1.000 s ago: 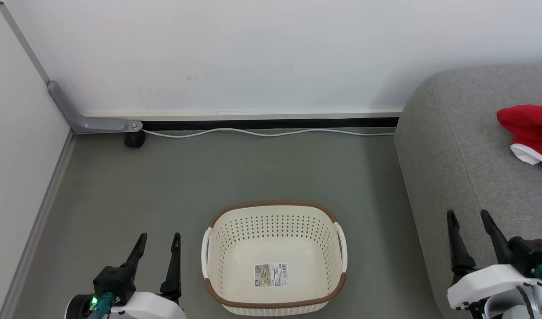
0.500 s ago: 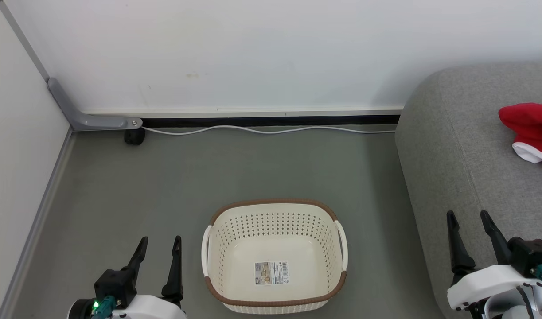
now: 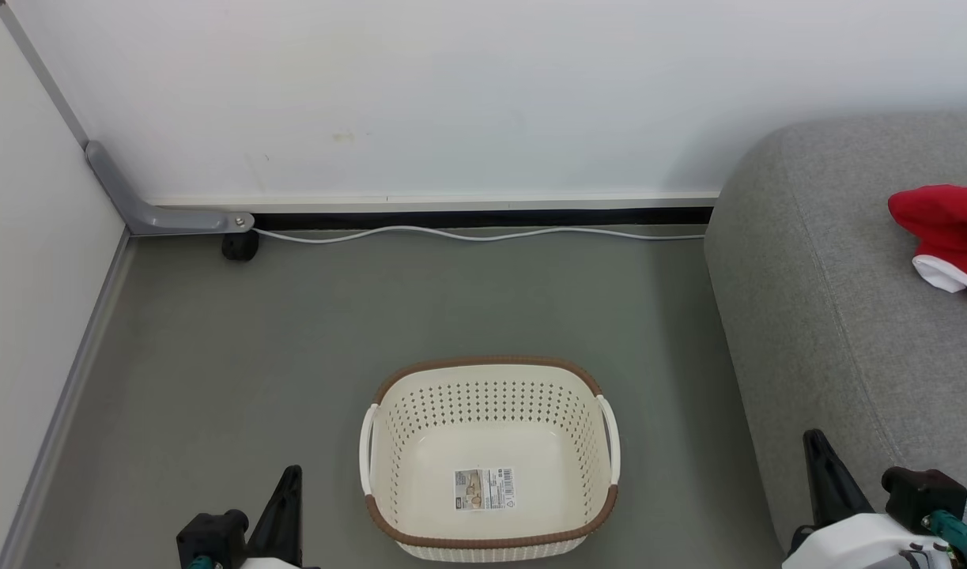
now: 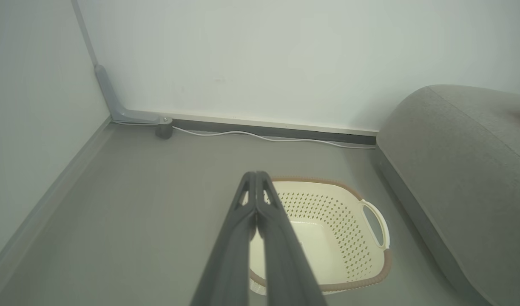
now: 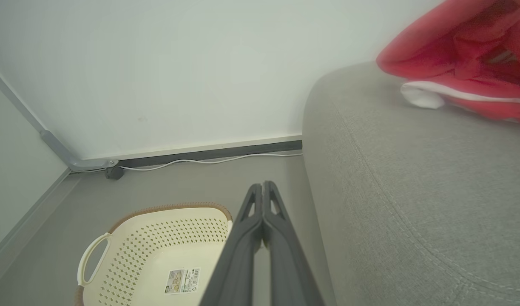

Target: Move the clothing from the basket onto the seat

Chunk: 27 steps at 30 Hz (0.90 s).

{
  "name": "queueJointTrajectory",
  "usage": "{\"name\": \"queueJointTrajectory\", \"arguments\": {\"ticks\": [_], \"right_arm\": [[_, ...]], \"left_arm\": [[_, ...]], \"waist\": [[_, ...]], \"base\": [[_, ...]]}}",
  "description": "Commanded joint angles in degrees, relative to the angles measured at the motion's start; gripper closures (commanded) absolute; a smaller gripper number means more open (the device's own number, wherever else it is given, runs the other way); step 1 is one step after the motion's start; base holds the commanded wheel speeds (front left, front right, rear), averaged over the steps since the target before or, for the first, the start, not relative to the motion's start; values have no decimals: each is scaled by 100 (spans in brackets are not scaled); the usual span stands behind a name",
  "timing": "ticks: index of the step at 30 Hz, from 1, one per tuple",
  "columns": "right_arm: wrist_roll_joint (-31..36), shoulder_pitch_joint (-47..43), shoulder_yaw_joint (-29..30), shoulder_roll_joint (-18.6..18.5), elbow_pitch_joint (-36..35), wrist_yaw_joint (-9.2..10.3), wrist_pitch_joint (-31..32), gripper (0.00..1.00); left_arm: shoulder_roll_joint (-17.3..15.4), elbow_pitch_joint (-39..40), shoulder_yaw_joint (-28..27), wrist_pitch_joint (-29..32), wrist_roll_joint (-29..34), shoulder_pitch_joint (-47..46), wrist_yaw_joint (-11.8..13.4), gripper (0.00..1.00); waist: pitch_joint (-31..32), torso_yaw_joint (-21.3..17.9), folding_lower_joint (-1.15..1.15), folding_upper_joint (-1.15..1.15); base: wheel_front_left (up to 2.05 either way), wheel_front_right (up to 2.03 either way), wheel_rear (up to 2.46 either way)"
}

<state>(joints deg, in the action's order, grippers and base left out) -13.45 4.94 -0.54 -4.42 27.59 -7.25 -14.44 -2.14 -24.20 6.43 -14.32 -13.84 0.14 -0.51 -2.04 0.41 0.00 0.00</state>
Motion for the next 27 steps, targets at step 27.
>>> {"name": "queueJointTrajectory", "arguments": {"ticks": [27], "right_arm": [[-1800, 131, 173, -19, -394, -6, 472, 100]], "left_arm": [[-27, 318, -302, 463, -1795, -221, -161, 100]], "waist": [[42, -10, 0, 0]], "base": [[0, 0, 0]]}}
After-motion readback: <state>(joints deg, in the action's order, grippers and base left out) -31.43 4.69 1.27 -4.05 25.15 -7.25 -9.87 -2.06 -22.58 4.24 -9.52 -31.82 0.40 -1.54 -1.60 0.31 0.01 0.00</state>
